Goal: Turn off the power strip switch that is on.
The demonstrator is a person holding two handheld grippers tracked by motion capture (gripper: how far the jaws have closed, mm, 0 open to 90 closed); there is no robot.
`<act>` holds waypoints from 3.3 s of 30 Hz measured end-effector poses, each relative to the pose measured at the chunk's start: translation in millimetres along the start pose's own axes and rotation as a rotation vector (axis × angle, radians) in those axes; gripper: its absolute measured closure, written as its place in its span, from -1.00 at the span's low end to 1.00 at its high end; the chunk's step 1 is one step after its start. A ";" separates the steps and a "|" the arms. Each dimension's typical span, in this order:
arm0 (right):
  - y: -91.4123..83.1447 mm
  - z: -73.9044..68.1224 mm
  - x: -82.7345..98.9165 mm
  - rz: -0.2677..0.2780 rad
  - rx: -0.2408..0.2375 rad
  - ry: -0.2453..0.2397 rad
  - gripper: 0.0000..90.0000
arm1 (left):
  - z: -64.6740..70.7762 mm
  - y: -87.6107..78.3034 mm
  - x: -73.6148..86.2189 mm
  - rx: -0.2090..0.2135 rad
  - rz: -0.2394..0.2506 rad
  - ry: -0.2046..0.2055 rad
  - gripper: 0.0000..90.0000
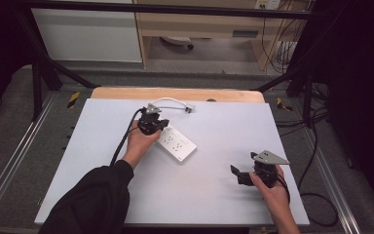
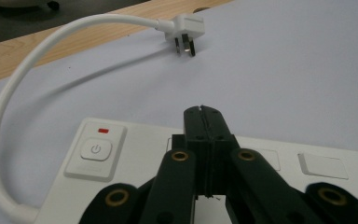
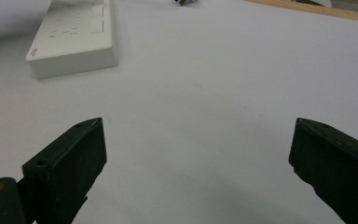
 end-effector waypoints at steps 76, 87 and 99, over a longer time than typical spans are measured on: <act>0.3 -2.4 -0.1 -0.002 -0.009 -0.005 -0.90 | 18.1 19.4 6.6 -0.002 -0.022 0.041 1.00; 0.5 -2.3 0.3 -0.004 -0.013 -0.003 -0.90 | 16.8 19.8 6.5 0.005 0.002 0.014 1.00; 0.7 -2.1 0.2 -0.003 -0.013 0.000 -0.90 | 13.7 15.2 3.4 0.002 0.011 0.016 1.00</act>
Point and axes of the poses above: each handheld gripper's, and its own axes: y roughly forward along the jaws, x roughly out of its underside, z roughly to its right, the point moved 7 cm from there along y, roughly forward along the jaws, and after that the axes turned 10 degrees about y, right-handed, at the moved point
